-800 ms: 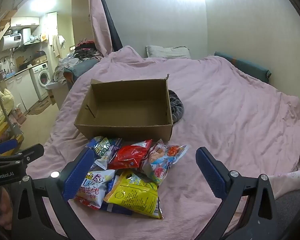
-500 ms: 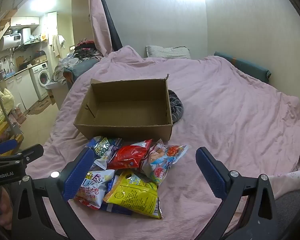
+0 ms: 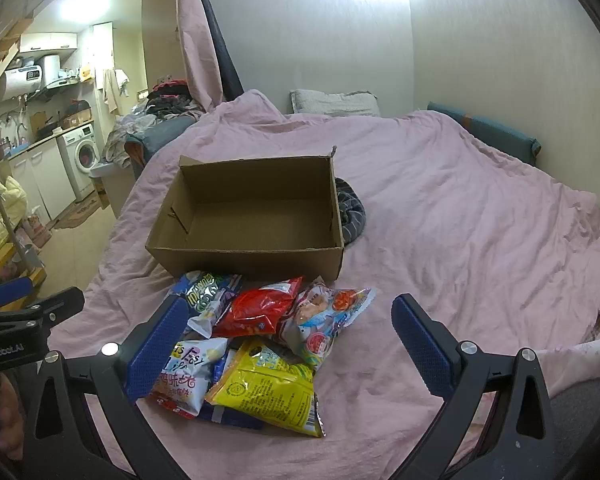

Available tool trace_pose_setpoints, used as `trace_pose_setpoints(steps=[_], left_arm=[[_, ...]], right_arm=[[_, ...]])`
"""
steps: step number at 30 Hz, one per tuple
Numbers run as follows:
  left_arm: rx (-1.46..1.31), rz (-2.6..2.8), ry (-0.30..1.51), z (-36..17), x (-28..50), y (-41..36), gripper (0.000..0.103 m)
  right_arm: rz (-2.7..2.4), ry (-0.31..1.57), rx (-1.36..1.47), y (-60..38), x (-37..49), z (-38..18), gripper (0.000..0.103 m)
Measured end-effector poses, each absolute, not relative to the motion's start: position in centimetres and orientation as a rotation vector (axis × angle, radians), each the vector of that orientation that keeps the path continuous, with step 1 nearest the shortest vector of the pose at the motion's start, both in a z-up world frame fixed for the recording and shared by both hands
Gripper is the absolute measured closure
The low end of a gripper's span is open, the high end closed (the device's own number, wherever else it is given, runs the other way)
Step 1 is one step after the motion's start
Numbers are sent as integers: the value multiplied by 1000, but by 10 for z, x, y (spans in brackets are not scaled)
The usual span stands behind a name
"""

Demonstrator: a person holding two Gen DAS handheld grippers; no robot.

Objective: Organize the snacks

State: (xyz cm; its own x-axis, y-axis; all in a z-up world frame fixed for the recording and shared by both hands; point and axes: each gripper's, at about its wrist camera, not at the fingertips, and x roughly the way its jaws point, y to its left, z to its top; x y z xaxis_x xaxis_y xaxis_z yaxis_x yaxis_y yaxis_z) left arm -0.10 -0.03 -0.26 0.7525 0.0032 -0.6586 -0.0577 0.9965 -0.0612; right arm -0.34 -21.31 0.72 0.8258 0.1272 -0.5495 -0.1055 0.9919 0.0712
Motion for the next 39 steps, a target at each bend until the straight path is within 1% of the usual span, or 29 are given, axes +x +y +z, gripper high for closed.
trace_pose_setpoints(steps=[39], left_arm=[[-86, 33, 722, 1, 0, 2, 0]], right_arm=[[117, 591, 18, -208, 1, 6, 0]])
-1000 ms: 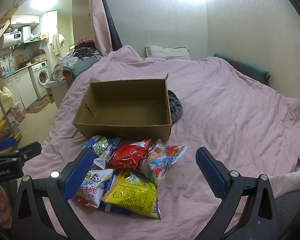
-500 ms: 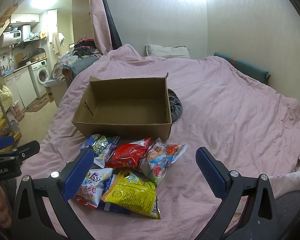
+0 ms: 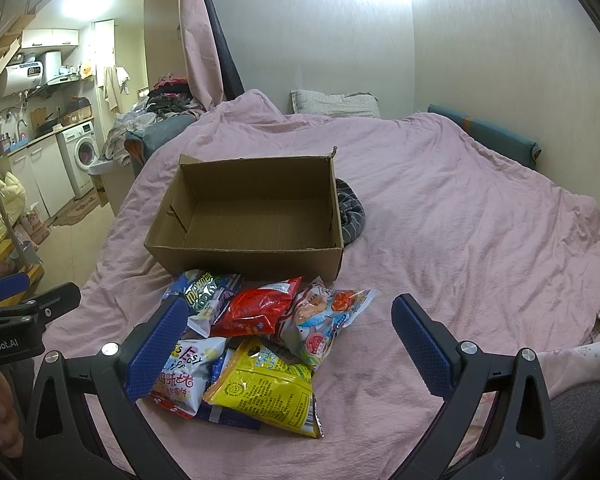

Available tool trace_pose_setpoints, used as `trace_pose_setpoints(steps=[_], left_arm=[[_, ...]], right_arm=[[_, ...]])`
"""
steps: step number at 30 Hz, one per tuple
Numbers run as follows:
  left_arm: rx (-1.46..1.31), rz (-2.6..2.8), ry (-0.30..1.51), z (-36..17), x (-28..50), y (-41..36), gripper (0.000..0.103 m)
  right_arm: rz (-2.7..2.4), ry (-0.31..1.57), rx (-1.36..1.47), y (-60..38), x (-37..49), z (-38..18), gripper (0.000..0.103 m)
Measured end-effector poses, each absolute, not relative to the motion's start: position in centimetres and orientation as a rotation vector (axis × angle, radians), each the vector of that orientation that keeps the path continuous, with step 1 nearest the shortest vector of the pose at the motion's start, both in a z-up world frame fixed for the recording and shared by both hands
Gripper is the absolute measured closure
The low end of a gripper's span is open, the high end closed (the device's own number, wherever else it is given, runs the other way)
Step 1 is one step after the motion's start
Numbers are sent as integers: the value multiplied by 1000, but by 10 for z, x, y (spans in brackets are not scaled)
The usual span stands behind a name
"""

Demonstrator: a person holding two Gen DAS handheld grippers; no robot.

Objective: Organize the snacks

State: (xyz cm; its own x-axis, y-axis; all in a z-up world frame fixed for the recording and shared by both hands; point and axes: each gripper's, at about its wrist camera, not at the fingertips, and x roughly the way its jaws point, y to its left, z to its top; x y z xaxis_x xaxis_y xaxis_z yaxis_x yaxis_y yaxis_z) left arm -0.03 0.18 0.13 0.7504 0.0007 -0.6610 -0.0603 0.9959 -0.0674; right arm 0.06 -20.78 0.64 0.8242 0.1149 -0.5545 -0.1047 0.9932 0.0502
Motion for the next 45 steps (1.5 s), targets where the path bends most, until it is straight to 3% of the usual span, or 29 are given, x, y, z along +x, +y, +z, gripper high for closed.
trace_pose_setpoints(steps=[36, 45], left_arm=[[-84, 37, 722, 2, -1, 3, 0], [-51, 116, 791, 16, 16, 22, 0]], right_arm=[[118, 588, 25, -209, 1, 7, 0], [150, 604, 137, -230, 12, 30, 0]])
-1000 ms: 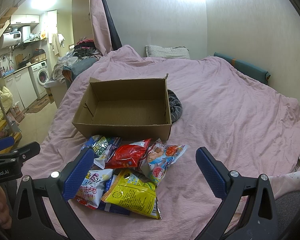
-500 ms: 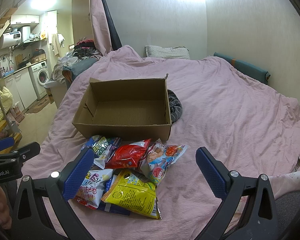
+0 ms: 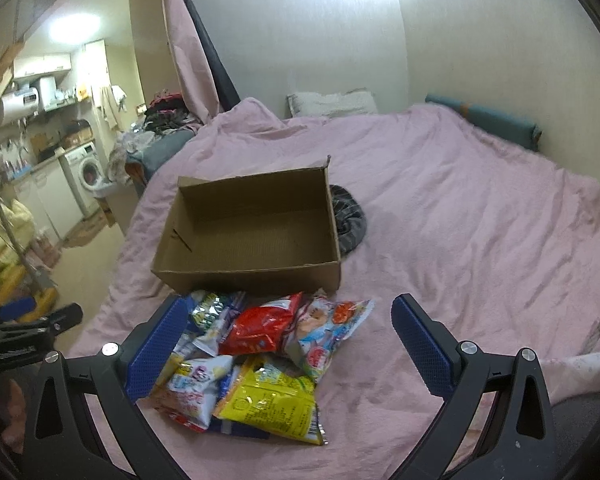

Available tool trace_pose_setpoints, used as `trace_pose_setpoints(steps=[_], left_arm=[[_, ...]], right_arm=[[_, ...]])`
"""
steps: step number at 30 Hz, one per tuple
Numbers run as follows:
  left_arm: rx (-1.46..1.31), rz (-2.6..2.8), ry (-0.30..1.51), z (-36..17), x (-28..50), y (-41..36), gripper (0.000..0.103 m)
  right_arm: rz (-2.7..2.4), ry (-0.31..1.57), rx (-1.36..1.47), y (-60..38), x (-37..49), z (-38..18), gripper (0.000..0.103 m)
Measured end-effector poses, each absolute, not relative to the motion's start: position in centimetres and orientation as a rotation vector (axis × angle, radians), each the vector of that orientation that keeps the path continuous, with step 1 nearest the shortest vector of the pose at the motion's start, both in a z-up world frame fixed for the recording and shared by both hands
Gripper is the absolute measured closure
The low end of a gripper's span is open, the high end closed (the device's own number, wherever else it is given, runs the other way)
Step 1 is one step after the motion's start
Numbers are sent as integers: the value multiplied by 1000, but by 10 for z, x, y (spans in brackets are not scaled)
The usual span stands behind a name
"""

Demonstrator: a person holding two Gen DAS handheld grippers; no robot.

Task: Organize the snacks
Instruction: 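Grasp the tan peanut packet with the left gripper while the right grasps the yellow chip bag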

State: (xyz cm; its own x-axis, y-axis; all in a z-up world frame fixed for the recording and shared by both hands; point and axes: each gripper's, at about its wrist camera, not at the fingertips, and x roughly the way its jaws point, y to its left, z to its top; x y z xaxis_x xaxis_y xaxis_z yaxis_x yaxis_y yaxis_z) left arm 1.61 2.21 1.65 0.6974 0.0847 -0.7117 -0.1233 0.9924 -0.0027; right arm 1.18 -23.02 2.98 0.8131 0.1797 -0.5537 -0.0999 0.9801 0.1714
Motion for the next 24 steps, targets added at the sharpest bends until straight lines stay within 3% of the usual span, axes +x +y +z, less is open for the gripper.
trace_pose_setpoints(steps=[9, 12, 15, 17, 19, 24], left_arm=[[-136, -67, 1094, -5, 58, 14, 1], [-117, -160, 1175, -16, 61, -6, 11], [-69, -206, 1238, -30, 64, -29, 27], [-35, -207, 1259, -40, 65, -37, 54], [-15, -208, 1288, -52, 67, -41, 69], [-3, -205, 1333, -70, 80, -44, 82]], right_arm=[[155, 749, 182, -250, 50, 13, 0], [143, 800, 239, -257, 53, -3, 0], [133, 835, 274, -263, 56, -11, 0], [117, 831, 272, -268, 54, -9, 0], [102, 830, 286, -272, 53, -10, 0], [97, 855, 322, -282, 53, -15, 0]])
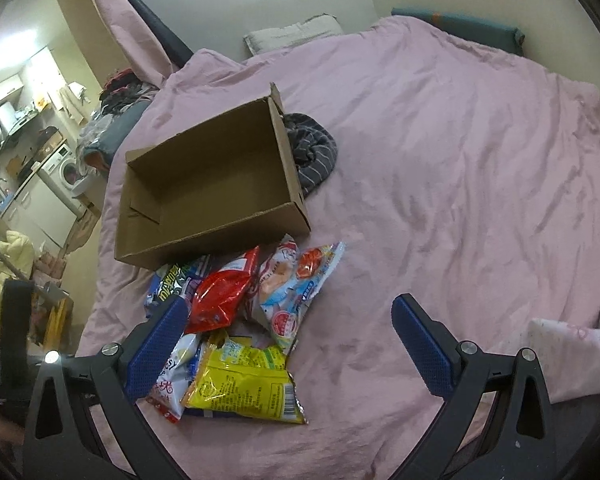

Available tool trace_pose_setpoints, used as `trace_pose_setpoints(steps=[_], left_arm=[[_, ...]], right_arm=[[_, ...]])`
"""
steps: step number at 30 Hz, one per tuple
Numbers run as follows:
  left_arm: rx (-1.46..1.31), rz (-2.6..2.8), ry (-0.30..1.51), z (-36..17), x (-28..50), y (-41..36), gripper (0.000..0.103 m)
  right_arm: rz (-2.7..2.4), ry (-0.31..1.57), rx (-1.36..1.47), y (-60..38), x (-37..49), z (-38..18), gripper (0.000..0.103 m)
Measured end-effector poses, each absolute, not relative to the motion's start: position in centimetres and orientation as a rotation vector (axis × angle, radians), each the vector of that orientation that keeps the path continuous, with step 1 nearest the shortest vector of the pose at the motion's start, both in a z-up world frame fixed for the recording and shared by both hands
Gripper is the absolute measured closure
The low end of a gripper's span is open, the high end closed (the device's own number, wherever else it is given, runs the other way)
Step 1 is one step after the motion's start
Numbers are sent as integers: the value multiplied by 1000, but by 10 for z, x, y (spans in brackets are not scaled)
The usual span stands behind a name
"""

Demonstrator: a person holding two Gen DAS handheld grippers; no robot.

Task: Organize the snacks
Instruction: 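Grasp the tan peanut packet with the left gripper while the right grasps the yellow chip bag, then lift both packets and lower them into the cardboard box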

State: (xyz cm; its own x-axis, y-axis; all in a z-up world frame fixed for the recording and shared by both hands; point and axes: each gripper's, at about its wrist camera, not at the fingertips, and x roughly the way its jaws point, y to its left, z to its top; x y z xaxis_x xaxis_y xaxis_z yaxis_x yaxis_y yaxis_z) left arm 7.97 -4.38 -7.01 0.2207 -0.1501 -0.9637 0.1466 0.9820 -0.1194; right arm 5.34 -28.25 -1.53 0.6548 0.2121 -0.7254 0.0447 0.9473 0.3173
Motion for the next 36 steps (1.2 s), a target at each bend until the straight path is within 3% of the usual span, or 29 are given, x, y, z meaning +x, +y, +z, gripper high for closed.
trace_pose_setpoints(steps=[3, 4, 7, 12, 18, 21, 30, 34, 36], left_arm=[[7, -210, 1368, -84, 87, -45, 83], [-4, -217, 1367, -86, 88, -44, 92], [-16, -214, 1336, -76, 85, -41, 98], [-63, -223, 1273, -42, 77, -26, 100], [-42, -182, 1135, -2, 71, -8, 100], [-41, -169, 1121, -4, 77, -1, 100], [-57, -186, 1129, -24, 79, 1, 100], [-81, -198, 1135, -28, 79, 1, 100], [-93, -199, 1130, -27, 79, 2, 100]], right_arm=[[98, 871, 333, -283, 56, -17, 0], [99, 879, 336, -283, 57, -19, 0], [100, 893, 331, -282, 58, -22, 0], [141, 948, 355, -279, 62, -32, 0], [251, 1172, 457, -265, 76, -70, 0], [303, 1305, 496, -252, 83, -94, 0], [275, 1470, 561, -234, 96, -143, 0], [279, 1427, 506, -234, 91, -138, 22], [275, 1403, 490, -234, 86, -132, 27]])
